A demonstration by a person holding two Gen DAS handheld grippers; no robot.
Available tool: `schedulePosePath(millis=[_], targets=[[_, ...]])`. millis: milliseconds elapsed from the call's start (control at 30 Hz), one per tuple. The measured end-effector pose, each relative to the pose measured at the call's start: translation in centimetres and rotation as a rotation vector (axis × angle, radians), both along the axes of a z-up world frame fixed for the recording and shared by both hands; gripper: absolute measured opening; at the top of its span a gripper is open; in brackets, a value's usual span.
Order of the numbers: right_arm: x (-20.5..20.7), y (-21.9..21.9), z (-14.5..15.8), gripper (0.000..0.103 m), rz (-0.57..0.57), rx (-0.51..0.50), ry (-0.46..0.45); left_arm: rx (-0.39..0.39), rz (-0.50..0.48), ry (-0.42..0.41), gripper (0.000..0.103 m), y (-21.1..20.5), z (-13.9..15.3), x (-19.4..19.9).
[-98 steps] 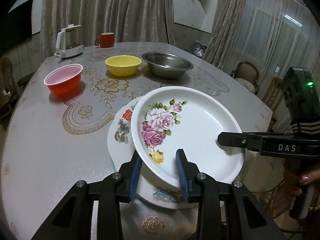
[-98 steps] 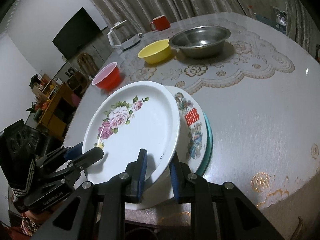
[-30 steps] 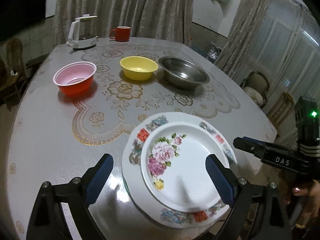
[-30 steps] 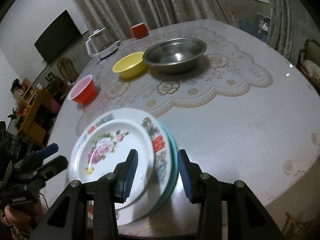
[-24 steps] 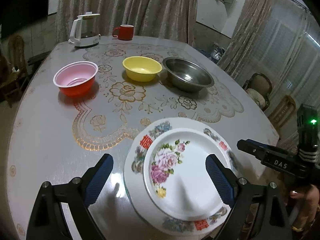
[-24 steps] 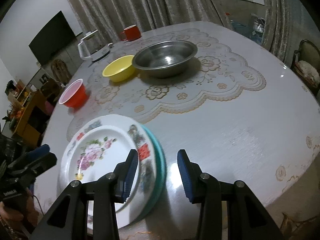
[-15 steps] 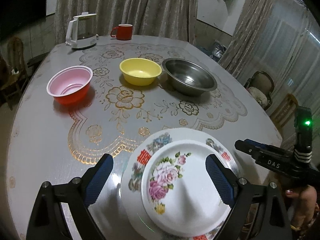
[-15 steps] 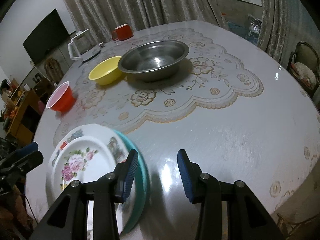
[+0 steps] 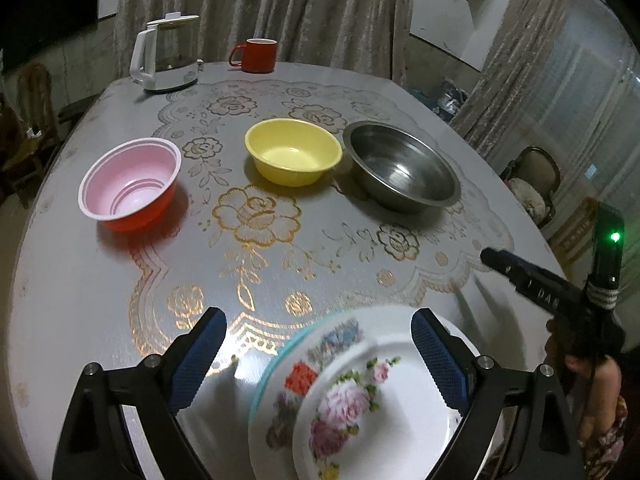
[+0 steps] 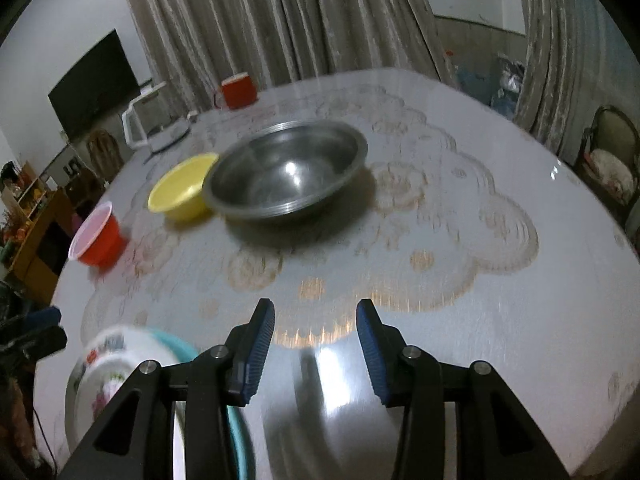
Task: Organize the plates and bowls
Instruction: 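Move the left gripper to the steel bowl rim and close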
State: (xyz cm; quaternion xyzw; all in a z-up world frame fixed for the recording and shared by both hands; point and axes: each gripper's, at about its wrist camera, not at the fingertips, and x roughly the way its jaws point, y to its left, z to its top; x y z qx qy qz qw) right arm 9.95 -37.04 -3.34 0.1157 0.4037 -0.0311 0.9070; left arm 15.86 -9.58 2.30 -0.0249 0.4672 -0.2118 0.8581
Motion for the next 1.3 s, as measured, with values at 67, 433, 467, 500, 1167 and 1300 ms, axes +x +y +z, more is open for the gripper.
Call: schedulePosePath(millis=[67, 433, 467, 500, 1167, 1300], targets=[[1.5, -0.7, 0.2, 0.044, -0.014, 0.011, -0.013, 0.003, 0.007, 0.007, 0.094, -0.1, -0.1, 0.9], [9.5, -5.1, 0.0, 0.05, -0.099, 0.122, -0.03, 0.054, 0.012, 0.018, 0.094, -1.7, -0.7, 4.7], [10.0, -5.3, -0.1, 0.05, -0.108, 0.124, -0.025, 0.06, 0.009, 0.017, 0.094, -2.0, -0.7, 5.1], [10.8, -5.6, -0.5, 0.05, -0.125, 0.131, -0.011, 0.066, 0.01, 0.016, 0.094, -2.1, -0.8, 5.4], [12.3, -6.9, -4.5, 0.025, -0.078, 0.237, -0.026, 0.022, -0.086, 0.037, 0.08, -9.0, -1.9, 11.2], [12.2, -6.9, -4.7, 0.025, -0.074, 0.235, -0.031, 0.013, -0.089, 0.01, 0.08, -11.1, -1.8, 12.6]])
